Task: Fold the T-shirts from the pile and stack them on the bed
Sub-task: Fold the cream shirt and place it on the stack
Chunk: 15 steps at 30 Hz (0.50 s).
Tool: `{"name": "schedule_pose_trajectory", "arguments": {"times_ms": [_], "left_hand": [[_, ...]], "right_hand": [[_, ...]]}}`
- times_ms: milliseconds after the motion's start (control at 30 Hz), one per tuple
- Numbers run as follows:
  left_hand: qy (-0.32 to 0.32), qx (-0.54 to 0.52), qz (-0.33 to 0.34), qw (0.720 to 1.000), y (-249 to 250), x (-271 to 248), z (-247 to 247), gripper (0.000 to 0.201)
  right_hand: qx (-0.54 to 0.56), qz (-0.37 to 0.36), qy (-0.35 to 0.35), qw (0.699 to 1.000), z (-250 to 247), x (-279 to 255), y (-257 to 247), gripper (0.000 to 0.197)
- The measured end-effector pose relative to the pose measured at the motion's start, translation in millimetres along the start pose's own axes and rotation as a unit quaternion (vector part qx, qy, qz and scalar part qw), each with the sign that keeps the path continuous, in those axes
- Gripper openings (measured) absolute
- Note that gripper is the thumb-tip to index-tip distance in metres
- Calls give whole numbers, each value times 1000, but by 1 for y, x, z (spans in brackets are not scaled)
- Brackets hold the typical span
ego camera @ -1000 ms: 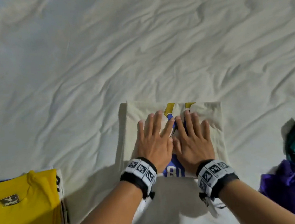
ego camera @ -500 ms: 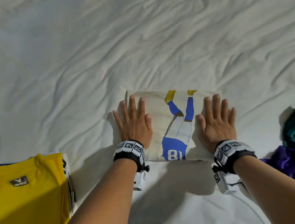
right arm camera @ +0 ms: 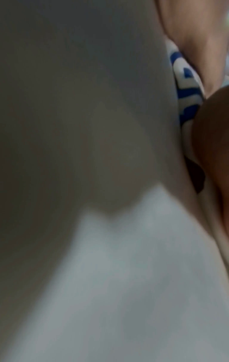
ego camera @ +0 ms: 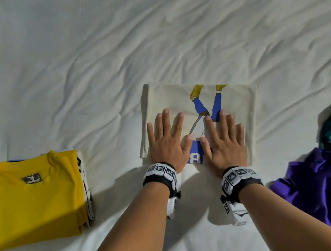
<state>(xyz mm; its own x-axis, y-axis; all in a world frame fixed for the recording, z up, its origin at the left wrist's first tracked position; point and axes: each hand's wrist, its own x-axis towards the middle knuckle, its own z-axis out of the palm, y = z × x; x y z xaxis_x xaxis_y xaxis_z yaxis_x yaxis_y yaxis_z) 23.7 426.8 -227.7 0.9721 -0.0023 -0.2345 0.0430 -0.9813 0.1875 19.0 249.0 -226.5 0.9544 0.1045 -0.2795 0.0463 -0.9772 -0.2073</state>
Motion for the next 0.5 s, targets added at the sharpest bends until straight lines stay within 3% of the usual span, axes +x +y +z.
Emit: {"name": "schedule_pose_trajectory", "arguments": {"times_ms": [500], "left_hand": [[14, 65, 7, 998, -52, -2, 3, 63]], "right_hand": [[1, 29, -7, 1000, -1, -6, 56, 61]]}}
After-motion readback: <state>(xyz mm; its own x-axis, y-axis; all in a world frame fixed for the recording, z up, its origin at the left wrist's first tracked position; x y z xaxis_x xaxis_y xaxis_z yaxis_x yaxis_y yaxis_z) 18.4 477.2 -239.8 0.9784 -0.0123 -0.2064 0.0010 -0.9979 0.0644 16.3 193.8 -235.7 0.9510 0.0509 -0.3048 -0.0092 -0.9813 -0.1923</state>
